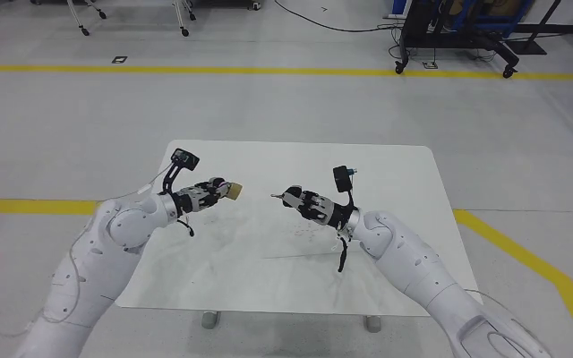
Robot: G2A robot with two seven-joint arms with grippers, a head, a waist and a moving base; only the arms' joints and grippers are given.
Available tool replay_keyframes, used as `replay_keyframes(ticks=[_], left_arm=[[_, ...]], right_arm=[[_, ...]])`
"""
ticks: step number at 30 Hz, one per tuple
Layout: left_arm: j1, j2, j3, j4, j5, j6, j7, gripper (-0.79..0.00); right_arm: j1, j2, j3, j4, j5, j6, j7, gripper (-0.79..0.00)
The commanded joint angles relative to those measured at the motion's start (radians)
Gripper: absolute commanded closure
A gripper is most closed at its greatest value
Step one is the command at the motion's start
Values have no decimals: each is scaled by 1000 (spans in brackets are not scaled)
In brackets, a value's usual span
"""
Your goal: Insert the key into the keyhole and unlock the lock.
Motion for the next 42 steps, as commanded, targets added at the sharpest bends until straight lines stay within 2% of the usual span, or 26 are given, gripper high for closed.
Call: replay_keyframes(ticks=[1, 4, 9, 16, 19, 25, 29, 35, 42], left_arm=[[5, -1, -3, -3, -15, 0, 16, 0], [27, -4, -23, 26, -217, -82, 1, 0], [-18, -9, -8, 130, -553, -182, -249, 0], [-98, -29, 62, 224, -796, -231, -488, 0], [-125, -37, 99, 237, -853, -201, -518, 0], [-147, -36, 138, 250, -900, -200, -519, 0], [-156, -30, 152, 255, -925, -197, -522, 0], [-167, -24, 164, 287, -996, -180, -539, 0], [-177, -23, 165, 313, -1015, -170, -549, 0]], right_arm=[[-6, -1, 1, -10, 3, 16, 0, 0], [-14, -11, 7, -28, 41, 35, -38, 0], [-3, -46, -7, -10, 106, 0, -145, 0], [51, -111, -76, 67, 111, 25, -194, 0], [76, -138, -102, 106, 101, 25, -198, 0], [106, -178, -122, 187, 101, 0, -221, 0], [110, -198, -149, 184, 134, 0, -179, 0], [107, -197, -163, 151, 220, 0, -78, 0], [82, -164, -99, 102, 210, 0, -76, 0]])
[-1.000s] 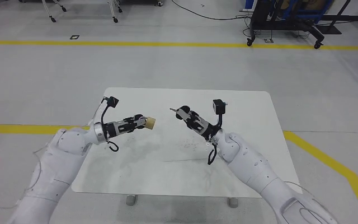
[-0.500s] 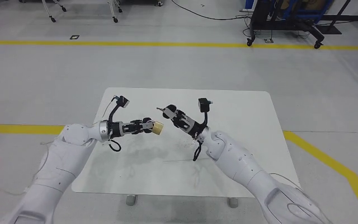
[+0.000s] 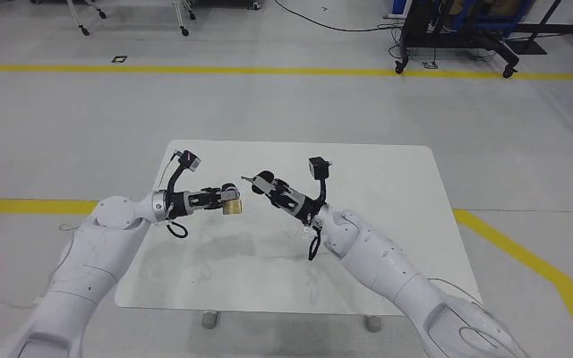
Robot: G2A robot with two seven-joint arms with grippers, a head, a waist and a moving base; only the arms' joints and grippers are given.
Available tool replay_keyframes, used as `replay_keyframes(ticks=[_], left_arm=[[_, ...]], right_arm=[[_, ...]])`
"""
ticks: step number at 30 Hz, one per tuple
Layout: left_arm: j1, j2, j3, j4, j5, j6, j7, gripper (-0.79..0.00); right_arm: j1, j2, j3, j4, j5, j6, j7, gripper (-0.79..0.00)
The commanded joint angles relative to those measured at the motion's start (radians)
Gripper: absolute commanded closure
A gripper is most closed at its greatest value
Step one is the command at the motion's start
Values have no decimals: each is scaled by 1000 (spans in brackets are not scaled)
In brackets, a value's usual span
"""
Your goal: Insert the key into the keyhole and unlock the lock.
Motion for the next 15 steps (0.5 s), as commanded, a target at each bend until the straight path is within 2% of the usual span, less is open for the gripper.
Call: replay_keyframes(ticks=[1, 4, 6, 8, 9, 10, 13, 15], left_arm=[[0, 0, 0, -1, 0, 0, 0, 0], [0, 0, 0, -1, 0, 0, 0, 0], [7, -1, 4, -17, 29, 35, 39, 0], [-1, -3, 20, -33, 109, 144, 94, 0], [-2, -6, 31, -43, 118, 229, 113, 0], [-8, -11, 41, -56, 98, 320, 110, 0], [-34, -25, 62, -59, 22, 495, 77, 0], [-44, -33, 82, -40, 8, 559, 47, 0]], right_arm=[[-1, 4, 8, -1, -12, 0, -4, 0], [-1, 4, 8, -1, -12, 0, -4, 0], [-1, 4, 8, -1, -12, 0, -4, 0], [-1, 4, 8, -1, -12, 0, -4, 0], [-4, 4, 10, -3, -11, 5, -4, 0], [-16, 6, 21, -11, -4, 22, -12, 0], [-68, 20, 68, -39, 15, 39, -33, 0], [-121, 32, 88, -93, 79, 0, -10, 0]])
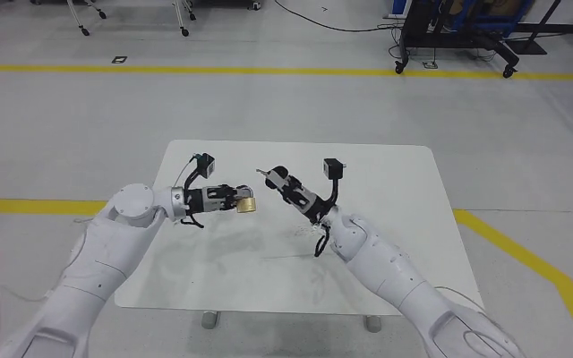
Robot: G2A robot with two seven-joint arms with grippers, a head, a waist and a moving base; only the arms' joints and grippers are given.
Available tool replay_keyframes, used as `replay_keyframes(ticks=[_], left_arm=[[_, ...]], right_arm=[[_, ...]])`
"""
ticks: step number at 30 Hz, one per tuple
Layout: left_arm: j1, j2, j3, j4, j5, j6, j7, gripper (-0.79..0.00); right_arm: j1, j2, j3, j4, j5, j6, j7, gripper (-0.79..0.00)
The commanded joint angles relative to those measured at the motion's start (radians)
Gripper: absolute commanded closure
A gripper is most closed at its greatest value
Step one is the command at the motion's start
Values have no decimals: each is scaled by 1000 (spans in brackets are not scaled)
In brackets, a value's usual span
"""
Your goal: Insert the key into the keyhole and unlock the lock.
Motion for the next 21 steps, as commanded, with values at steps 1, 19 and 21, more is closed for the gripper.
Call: replay_keyframes(ticks=[1, 19, 21], left_arm=[[-1, -6, 14, 23, -27, 70, -42, 0], [-94, -69, 42, -1, -144, 428, 285, 0], [-120, -85, 58, 23, -164, 440, 289, 0]], right_arm=[[-62, 16, 17, -79, 89, -24, 54, 0], [-158, 28, 80, -182, 143, 269, 66, 0], [-207, 38, 108, -239, 128, 366, 51, 0]])
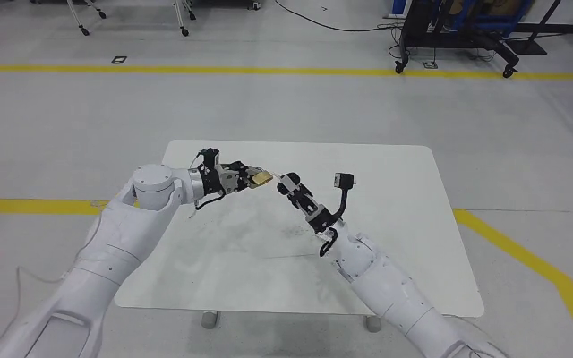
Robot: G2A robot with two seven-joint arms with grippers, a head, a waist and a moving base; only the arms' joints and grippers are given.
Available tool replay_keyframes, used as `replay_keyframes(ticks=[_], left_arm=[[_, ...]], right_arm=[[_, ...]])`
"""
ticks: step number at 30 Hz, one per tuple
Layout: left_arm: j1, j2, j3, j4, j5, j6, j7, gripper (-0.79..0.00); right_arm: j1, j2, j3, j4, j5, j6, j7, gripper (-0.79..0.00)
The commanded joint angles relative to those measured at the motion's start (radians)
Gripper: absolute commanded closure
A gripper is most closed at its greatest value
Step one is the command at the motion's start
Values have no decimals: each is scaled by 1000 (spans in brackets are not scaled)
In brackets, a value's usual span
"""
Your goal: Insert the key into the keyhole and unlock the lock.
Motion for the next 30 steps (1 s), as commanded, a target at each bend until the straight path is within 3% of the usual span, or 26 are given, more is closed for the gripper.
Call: replay_keyframes(ticks=[1, 6, 15, 18, 24, 30], left_arm=[[-28, -16, 17, 27, -14, 1, 5, 0], [-59, -44, 36, 71, -35, -67, 7, 0], [-59, -44, 36, 71, -35, -67, 7, 0], [-58, -47, 47, 17, 28, -70, 51, 0], [-52, -57, 53, -2, 63, -32, 112, 0], [-53, -63, 52, -2, 94, 8, 126, 0]], right_arm=[[-64, 10, 25, -84, -23, 110, -12, 0], [-222, 33, 93, -305, -41, 248, -52, 0], [-222, 33, 93, -305, -41, 248, -52, 0], [-224, 33, 93, -307, -35, 258, -49, 0], [-255, 24, 112, -398, 81, 583, -59, 0], [-303, 20, 128, -507, 122, 732, -90, 0]])
